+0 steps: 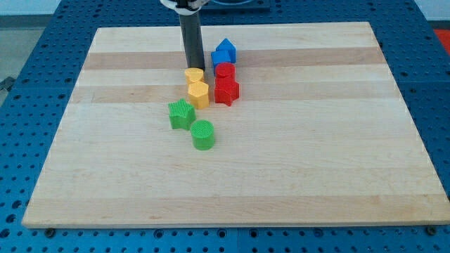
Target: Slide the yellow hexagon to the left of the red star
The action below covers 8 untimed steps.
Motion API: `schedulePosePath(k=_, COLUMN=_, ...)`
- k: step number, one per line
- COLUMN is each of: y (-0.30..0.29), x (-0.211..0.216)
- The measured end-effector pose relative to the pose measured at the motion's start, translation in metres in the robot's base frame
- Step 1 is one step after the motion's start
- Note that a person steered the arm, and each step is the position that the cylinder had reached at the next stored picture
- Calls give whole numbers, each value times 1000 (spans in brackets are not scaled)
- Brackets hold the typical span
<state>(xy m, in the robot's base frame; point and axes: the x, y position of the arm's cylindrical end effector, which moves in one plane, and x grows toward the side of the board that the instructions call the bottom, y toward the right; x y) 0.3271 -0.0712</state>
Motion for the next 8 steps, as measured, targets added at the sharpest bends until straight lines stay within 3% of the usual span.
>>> schedulePosePath(k=2, y=-79, x=2)
schedulePosePath(k=3, y=-82, x=36)
schedulePosePath(k=5, y=-40, x=91)
schedulePosePath(k=8, y=-11, x=100)
